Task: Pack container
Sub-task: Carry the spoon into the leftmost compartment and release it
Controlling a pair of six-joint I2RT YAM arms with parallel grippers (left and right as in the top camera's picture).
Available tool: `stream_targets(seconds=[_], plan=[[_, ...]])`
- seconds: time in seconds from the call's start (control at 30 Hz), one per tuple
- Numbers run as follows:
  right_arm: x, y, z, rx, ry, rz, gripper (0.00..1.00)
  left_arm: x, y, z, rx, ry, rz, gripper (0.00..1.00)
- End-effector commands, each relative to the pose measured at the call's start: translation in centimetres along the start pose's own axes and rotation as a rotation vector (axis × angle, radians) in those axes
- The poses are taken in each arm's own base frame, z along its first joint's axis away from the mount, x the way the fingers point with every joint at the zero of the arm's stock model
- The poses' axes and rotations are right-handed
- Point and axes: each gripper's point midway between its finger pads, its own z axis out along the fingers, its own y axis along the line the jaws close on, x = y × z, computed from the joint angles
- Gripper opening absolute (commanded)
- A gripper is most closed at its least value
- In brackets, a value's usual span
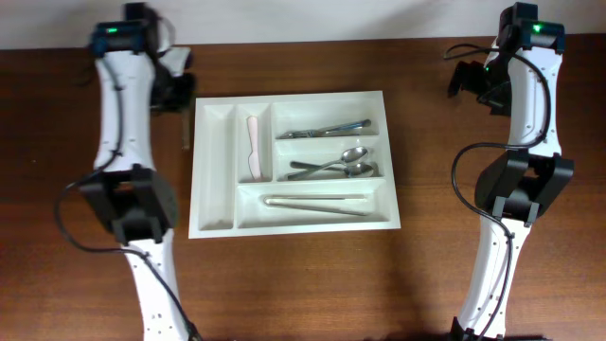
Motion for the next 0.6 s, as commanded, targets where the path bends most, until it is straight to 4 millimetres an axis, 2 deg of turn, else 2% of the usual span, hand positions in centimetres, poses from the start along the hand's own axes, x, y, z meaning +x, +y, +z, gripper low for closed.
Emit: stream_targets(seconds=[0.0,0.13,0.3,0.33,0.4,0.43,0.57], plan=[[-0.3,0.1,-0.3,-0.002,-0.015,0.01,0.99,-0.4,-1.9,-0.1,-0.042,-0.018,-0.113,0.02],[-0.3,0.1,-0.3,-0.002,-0.015,0.01,0.99,0.0,-3.0,1.2,-0.086,0.006,-0.137,0.02],[-0.3,0.1,-0.3,-0.002,-0.015,0.01,0.99,1.0,-3.1,2.5,-0.091,0.05,-0.168,0.02],[-0.3,0.1,-0.3,-0.002,-0.015,0.01,0.99,1.1,-3.0,2.7,-0.093,0.056,-0.169,0.11],[-0.3,0.1,-0.3,-0.002,-0.015,0.01,0.99,1.3,-3.0,2.7,-0.094,0.061,-0.169,0.43],[-0.3,0.1,-0.3,-0.002,-0.015,0.01,0.99,1.2,-3.0,2.7,-0.093,0.06,-0.167,0.52],[-0.3,0.1,-0.3,-0.002,-0.015,0.01,0.99,0.9,-2.3,2.7,-0.116,0.046,-0.171,0.59]])
